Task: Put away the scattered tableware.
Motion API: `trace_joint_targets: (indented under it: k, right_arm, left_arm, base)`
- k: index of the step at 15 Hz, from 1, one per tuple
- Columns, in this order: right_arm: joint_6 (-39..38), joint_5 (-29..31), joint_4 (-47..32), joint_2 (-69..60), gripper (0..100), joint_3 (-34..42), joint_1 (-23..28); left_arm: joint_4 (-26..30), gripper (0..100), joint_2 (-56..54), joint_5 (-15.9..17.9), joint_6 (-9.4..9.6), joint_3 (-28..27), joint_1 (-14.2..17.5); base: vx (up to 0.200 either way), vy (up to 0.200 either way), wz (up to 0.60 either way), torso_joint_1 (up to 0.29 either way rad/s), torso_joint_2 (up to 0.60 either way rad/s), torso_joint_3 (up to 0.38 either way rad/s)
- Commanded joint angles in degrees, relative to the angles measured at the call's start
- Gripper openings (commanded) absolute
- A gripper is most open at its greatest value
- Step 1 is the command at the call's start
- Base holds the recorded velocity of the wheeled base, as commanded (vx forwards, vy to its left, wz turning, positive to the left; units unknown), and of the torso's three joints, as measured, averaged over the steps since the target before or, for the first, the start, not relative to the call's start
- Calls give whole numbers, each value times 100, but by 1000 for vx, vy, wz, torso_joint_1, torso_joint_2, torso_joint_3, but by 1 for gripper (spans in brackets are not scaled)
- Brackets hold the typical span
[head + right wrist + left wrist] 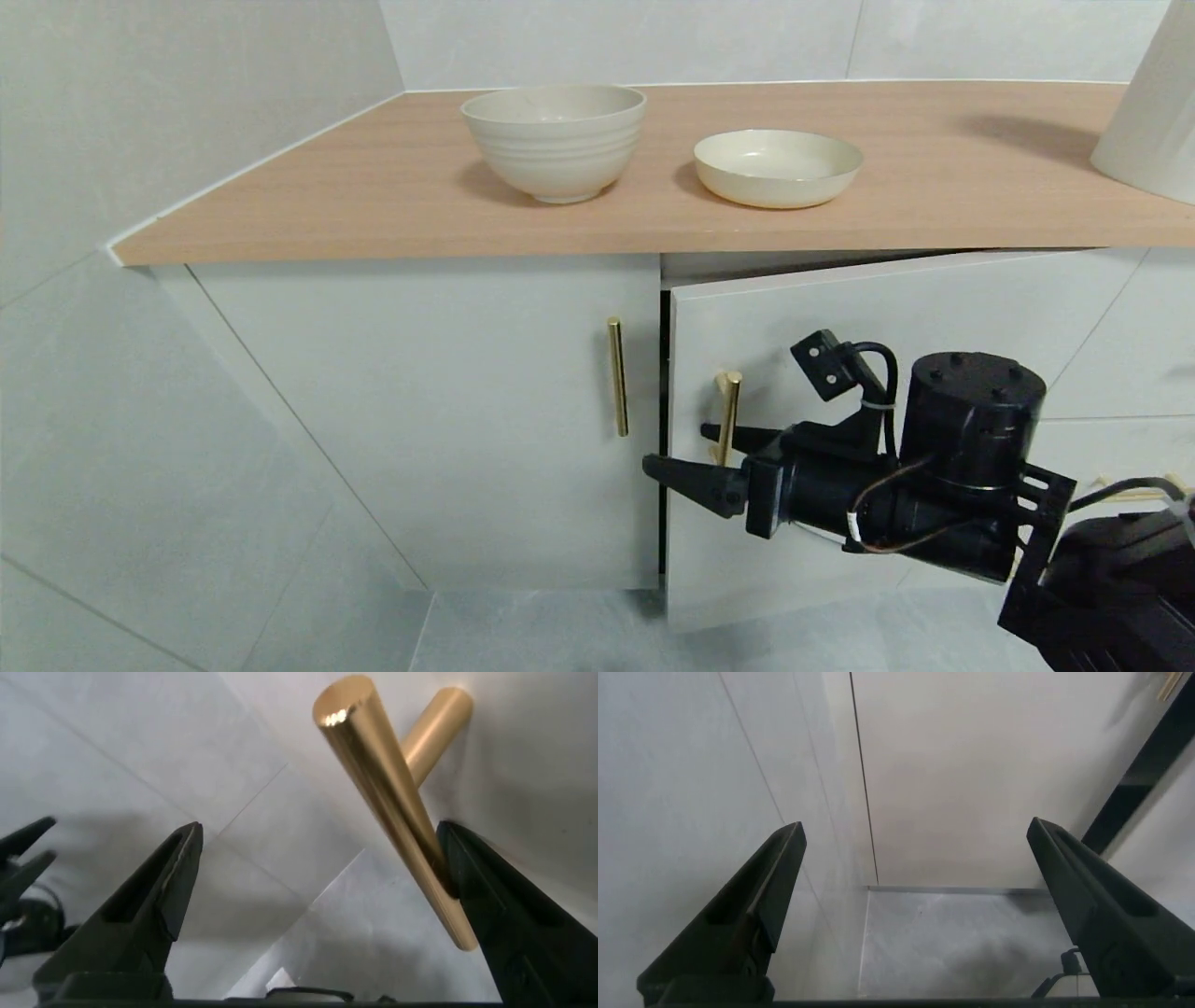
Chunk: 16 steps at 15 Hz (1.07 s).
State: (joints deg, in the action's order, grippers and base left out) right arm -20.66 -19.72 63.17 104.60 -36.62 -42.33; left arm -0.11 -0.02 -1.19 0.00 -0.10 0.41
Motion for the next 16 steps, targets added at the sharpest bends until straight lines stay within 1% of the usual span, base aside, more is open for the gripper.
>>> trace_joint_targets:
  k: [1,2,4,6,7,9,11,12,13,15,16]
  right_arm:
    - [-8,-40,371,-299,100,674,-153]
    - [-8,-40,442,-352,100,788,-171]
    - [-25,-40,609,-818,100,1377,-390]
    - [-34,-49,609,-1064,100,1658,-496]
    - [-25,-49,609,-1134,100,1737,-514]
    - [-17,-67,609,-1293,100,1904,-549]
    - [-17,-67,609,-1310,100,1975,-584]
    - [-17,-67,609,-1301,100,1983,-584]
    - [10,-75,609,-1301,100,1983,-584]
    - [27,-84,609,-1266,100,1975,-584]
    - [36,-93,609,-1257,100,1957,-584]
  left_arm:
    - [-7,100,2,-4,0,1,2]
    - [-7,100,2,-4,0,1,2]
    - [2,100,2,-4,0,1,2]
    - [2,100,2,-4,9,1,2]
    - [-7,100,2,-4,9,1,2]
    - [-7,100,2,-4,70,1,2]
    - [-103,100,2,5,62,-61,2]
    - [-235,100,2,163,18,-412,-6]
    - [11,100,108,638,-88,-975,-50]
    - [916,100,741,1781,-132,-2135,-156]
    - [1118,100,1163,2185,-149,-2513,-164]
  base:
    - [0,0,0,0,0,0]
    - [0,0,0,0,0,0]
    - [0,0,0,0,0,0]
    - [0,0,0,0,0,0]
    - [0,0,0,0,0,0]
    - [0,0,0,0,0,0]
    - [0,0,0,0,0,0]
    - [0,0,0,0,0,0]
    - [0,0,0,0,0,0]
    - [0,0,0,0,0,0]
    - [0,0,0,0,0,0]
